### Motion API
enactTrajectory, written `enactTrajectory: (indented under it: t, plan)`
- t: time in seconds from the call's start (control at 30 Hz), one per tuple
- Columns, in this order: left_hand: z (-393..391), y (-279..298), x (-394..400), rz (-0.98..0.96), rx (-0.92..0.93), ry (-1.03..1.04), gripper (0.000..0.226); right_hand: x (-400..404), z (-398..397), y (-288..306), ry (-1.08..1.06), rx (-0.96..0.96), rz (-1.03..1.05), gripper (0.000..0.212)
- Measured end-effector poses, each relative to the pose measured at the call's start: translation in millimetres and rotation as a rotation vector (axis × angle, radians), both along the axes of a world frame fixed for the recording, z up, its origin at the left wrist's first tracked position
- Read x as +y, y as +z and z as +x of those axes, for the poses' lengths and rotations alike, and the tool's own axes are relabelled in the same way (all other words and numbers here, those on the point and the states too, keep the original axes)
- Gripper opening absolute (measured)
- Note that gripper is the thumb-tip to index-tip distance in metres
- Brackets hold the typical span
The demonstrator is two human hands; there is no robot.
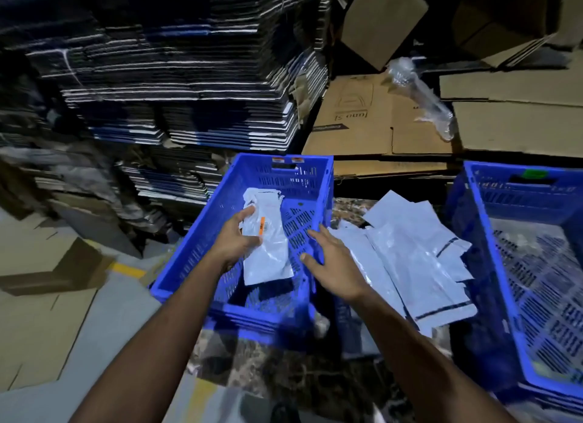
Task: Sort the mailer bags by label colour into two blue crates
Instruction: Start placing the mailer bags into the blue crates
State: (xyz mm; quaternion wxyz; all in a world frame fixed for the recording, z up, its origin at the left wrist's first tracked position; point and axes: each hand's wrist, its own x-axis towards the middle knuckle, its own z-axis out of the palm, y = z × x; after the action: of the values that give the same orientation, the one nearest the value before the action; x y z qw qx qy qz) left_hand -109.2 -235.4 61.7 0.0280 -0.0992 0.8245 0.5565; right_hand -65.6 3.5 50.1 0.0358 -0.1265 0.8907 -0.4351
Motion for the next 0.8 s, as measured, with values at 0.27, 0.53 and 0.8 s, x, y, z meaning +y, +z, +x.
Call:
enactTrajectory:
  t: [0.27, 0.53, 0.8]
  plan:
    - [-89, -42, -29, -0.107, -0.118, -0.068, 0.079, -44, -10, -39, -0.159, 0.142, 0.260, 0.080]
    - [-151, -76, -35, -0.347, -0.231, -0.122, 0.108, -47, -16, -50, -0.239, 0.166, 0.382, 0.091]
    - [-107, -63, 30, -0.491, -0.213, -0.141, 0.085, -43, -12, -41, -0.201, 0.146, 0.364, 0.086]
